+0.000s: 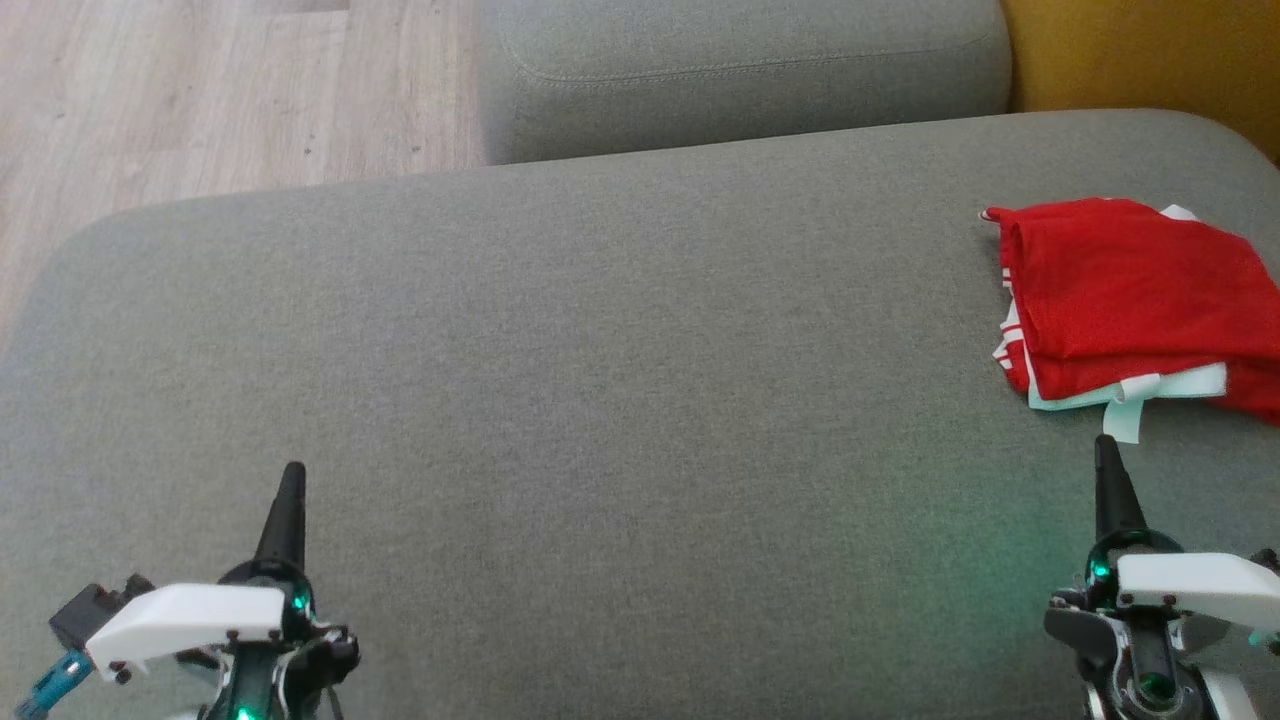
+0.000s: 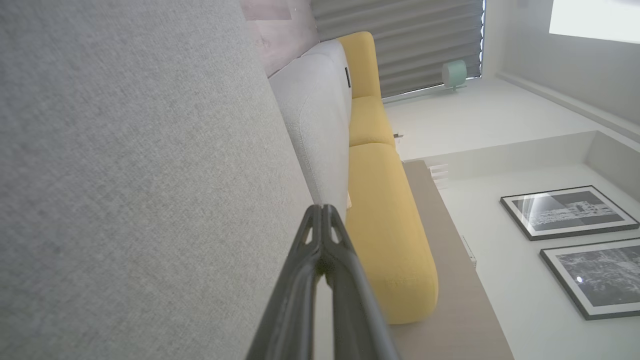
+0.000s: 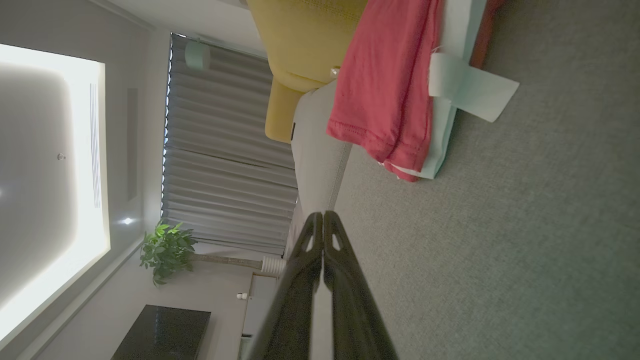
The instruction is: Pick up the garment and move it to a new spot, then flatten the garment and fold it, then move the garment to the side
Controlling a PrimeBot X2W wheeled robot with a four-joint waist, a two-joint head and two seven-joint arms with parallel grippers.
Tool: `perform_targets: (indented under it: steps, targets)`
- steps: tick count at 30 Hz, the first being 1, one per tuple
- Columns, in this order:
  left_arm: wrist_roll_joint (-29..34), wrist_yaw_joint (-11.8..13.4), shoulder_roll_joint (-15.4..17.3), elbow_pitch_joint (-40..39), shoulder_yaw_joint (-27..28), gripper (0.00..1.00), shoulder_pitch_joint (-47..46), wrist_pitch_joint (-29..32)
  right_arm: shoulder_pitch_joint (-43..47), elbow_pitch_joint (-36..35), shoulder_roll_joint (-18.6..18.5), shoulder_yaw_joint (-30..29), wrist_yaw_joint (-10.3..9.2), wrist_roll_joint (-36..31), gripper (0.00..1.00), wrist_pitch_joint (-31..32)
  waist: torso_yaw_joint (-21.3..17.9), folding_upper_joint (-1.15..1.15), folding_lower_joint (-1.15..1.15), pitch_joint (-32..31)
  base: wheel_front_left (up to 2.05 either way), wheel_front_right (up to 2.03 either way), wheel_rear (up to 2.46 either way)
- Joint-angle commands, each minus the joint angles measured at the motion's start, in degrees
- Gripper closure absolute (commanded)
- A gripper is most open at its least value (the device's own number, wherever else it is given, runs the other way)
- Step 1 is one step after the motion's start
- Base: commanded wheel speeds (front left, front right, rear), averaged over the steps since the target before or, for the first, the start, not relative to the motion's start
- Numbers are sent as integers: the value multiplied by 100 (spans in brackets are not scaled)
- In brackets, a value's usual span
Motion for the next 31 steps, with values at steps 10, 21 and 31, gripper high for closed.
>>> perform_targets:
  steps: [10, 21, 31]
  targets:
    - [-663, -155, 107, -117, 320, 100, -424, 216, -366, -253, -85, -16, -5, 762, 100, 212, 19, 0, 0, 1, 0, 0, 0]
    - [-1254, -248, 111, -66, 440, 100, -516, 405, -395, -269, -83, -96, -5, 1437, 100, 399, 38, 0, 0, 2, 0, 0, 0]
    - [-1490, -286, 109, -46, 493, 100, -554, 485, -408, -274, -79, -135, -5, 1706, 100, 479, 46, 0, 0, 2, 0, 0, 0]
